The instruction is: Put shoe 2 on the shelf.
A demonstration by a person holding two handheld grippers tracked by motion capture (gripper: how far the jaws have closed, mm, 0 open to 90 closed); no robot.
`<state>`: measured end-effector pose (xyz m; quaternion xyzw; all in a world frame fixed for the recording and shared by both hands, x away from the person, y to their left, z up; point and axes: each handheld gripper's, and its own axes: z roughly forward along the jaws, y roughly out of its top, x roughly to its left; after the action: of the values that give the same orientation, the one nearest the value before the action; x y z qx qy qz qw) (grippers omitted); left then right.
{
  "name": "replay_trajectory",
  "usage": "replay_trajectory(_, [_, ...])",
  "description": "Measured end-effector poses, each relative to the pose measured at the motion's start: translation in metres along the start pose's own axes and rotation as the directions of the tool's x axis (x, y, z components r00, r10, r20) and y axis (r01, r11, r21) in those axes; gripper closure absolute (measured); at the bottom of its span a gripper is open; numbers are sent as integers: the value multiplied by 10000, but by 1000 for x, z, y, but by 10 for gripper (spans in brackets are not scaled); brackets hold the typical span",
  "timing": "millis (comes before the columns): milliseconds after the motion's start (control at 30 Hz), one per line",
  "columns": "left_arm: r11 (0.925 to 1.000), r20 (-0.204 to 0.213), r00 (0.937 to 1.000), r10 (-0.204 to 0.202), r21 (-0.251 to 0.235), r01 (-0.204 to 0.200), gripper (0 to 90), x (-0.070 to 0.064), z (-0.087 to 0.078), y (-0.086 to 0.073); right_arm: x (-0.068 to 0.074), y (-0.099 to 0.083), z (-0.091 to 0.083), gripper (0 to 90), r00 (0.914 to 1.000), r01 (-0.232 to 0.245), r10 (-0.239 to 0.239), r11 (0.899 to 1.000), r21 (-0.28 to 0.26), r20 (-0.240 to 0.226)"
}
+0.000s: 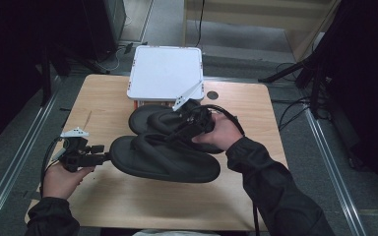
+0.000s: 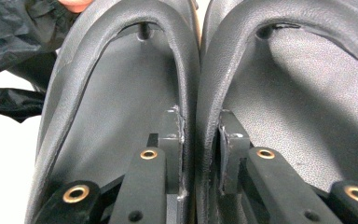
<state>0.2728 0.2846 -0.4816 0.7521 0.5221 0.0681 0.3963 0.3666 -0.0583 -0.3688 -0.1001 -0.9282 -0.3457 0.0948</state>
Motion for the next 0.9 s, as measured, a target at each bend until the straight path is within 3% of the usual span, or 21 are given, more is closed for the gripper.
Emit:
replay_trajectory(133, [10000, -71, 10000, 53, 24, -52, 383, -1, -1, -1, -5, 9, -10, 763, 9999, 123, -123, 9999, -18, -14])
replay_trajectory(333, [10000, -31, 10000, 56, 49, -56, 381, 0, 0, -1, -15, 22, -27, 763, 9998, -80, 84, 9998, -200, 159])
replay_trajectory(600, [10000, 3, 10000, 27, 32, -27, 380, -2, 0, -1, -28, 38, -42, 764, 9893, -1019, 1071, 9932, -555, 991])
replay_trajectory(700, [10000, 13, 10000, 60, 51, -60, 381, -2, 0, -1, -36, 45, -46, 763, 9782, -1402, 1496, 9874, -731, 1440])
replay_trajectory(767, [10000, -5, 10000, -1, 80, 1, 382, -1, 1, -1, -42, 50, -47, 765, 9663, -1739, 1877, 9806, -910, 1764])
replay_trajectory(900, [9998, 45, 10000, -10, 206, 9, 385, -1, 1, 0, -58, 59, -48, 765, 9279, -2774, 2994, 9526, -1251, 2221])
